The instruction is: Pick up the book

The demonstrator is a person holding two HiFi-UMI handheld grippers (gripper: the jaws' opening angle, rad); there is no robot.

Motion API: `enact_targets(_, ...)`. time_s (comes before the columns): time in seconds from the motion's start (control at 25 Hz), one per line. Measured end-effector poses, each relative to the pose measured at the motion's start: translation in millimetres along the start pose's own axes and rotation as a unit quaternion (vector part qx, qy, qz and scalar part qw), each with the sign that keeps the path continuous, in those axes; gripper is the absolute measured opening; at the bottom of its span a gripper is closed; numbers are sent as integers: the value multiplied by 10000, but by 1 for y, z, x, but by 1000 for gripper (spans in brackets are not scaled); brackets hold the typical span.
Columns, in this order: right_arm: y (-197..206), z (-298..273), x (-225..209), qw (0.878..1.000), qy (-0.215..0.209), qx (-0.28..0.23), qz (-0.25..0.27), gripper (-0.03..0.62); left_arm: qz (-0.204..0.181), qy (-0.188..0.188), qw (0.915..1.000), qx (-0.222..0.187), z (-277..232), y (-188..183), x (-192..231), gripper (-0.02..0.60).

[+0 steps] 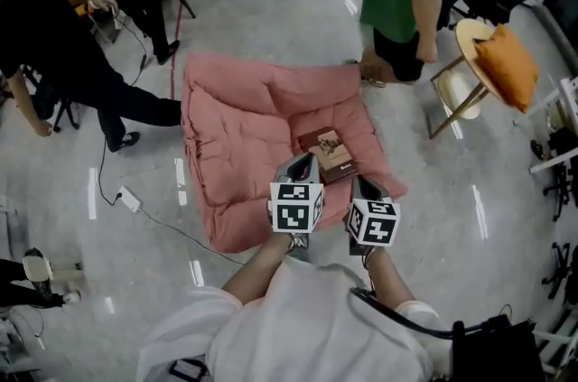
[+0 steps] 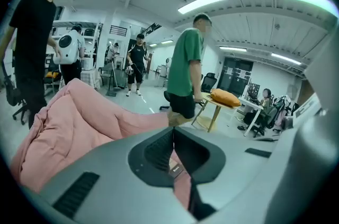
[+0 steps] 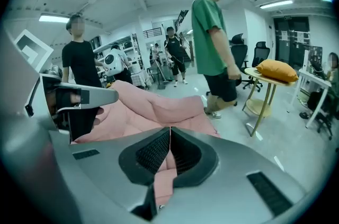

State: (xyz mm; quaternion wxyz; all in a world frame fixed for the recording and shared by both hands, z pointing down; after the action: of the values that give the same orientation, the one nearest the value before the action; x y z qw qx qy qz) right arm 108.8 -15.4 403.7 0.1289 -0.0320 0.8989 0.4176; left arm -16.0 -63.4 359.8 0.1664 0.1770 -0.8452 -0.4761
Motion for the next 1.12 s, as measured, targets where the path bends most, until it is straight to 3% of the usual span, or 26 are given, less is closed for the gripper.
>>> enact_targets(0.24,-1,-18,-12,9997,-34,239,-49,31,80,-38,9996,283,-22,9,4,9)
enact_targets(0.64,-1,-62,-16,9958,-489,722,268,31,337,-289,9973,589,-57,16,13,9)
enact_targets(0.84,-8,-80,-33,9960,-445,756,160,31,419,-366,9960,702,-77,23,23,9)
enact_targets(1.12,-17,-112,-72,9959,-301,855,-78,31,862,-472,9915,858,-115,37,32,9)
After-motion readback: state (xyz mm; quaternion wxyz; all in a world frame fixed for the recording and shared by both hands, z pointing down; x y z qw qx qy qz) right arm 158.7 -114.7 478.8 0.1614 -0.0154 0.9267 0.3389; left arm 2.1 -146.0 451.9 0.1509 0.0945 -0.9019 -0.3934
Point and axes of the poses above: the fingertips, and each gripper's own axes: z backward along the fingers, x to its left, y out of its underside, the point moved 2 cm from there along z, backward along the fingers, and after that the axes turned 6 degrees about -z, right-handed, at the moved point
